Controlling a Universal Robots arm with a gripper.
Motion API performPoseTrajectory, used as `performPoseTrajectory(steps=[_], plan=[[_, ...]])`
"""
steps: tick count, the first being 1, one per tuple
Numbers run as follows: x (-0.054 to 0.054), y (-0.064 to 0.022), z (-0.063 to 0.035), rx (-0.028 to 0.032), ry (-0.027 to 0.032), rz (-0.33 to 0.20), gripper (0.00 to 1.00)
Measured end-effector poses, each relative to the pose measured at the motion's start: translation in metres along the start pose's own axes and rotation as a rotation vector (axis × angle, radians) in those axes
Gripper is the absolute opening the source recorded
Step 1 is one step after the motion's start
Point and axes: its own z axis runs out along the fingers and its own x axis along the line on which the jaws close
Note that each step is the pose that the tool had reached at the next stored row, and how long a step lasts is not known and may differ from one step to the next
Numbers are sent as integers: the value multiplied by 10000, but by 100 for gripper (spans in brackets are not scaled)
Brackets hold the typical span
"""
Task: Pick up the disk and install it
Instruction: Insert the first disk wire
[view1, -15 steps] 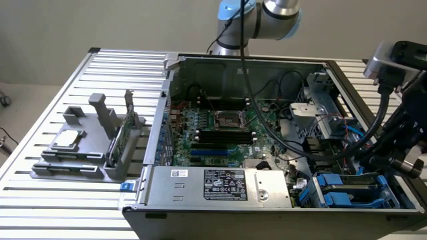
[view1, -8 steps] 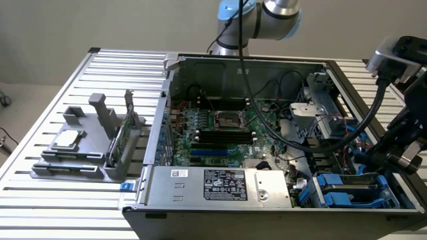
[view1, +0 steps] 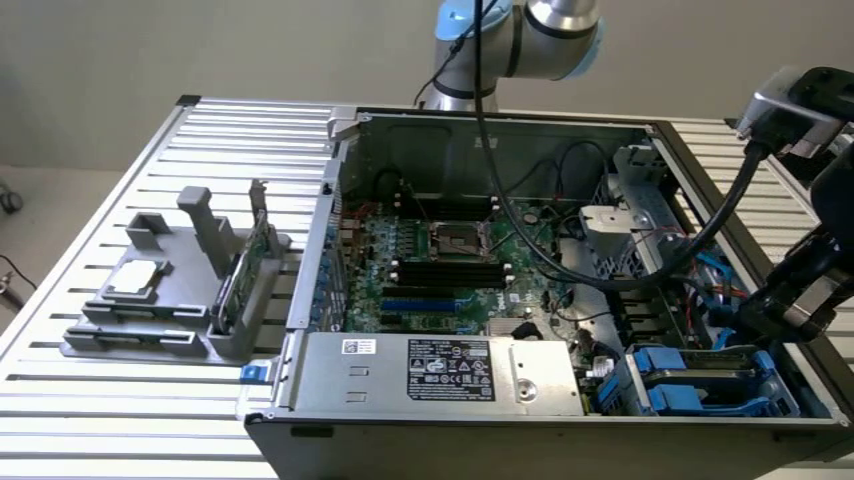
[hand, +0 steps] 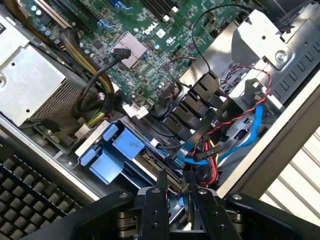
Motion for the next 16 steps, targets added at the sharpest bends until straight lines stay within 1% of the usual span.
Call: performPoseTrajectory(steps=[16], plan=[[0,0,0,372,-130,2813,27]])
